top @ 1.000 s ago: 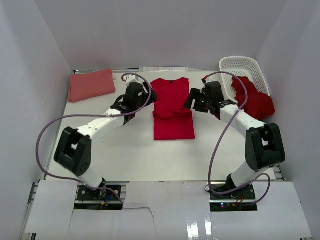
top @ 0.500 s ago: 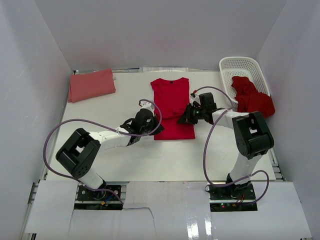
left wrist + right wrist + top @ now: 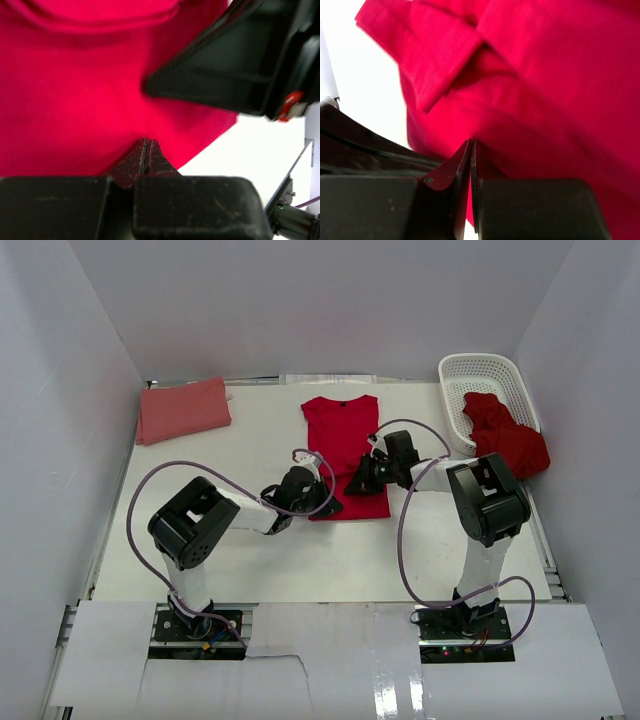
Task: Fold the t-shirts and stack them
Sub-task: Fold the folded rectangular tshirt in 1/3 of the way, then grab one side of the 2/3 rectangular tshirt with both arms
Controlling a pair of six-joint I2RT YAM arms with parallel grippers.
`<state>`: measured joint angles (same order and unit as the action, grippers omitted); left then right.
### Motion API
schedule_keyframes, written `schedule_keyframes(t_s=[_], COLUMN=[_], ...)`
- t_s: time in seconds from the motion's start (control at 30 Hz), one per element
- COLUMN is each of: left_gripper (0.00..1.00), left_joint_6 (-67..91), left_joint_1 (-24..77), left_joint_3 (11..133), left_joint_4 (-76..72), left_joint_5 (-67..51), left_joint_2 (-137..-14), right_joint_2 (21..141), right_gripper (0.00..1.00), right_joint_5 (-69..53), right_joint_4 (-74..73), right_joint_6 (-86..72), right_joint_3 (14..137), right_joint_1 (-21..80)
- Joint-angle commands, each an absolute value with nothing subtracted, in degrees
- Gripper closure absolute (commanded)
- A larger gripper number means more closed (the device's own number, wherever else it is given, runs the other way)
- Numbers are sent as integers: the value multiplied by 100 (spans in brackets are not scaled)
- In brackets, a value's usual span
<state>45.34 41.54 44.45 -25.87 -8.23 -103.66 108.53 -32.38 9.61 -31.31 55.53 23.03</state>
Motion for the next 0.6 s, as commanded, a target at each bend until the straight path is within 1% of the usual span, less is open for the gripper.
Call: schedule_keyframes(t_s=[0.0,0.13,0.37,0.57], left_gripper=[100,100,100,100], left_joint_6=[4649,4649,4605,4579], left_joint_1=[4245,4324,4465,4500], left_joint_3=[4359,4272,3964,3771], left_joint_4=[-3032,-3085,-3103,-3103], left_joint_5=[-1011,-958,-756,-730], left_joint_2=[-10502,-10722,-10714,-10644], right_joint_2=[11021,11118,11302,11864], right_gripper=[92,92,92,92], right_joint_5=[-3103,-2997,-2664,-2417], right_joint_4=[1134,1134,1011,748], right_joint_6=[-3050,-3041,-2988,-2944], right_joint_3=[5880,5950,6257,7197], right_joint_1=[2303,2320,2320,2320])
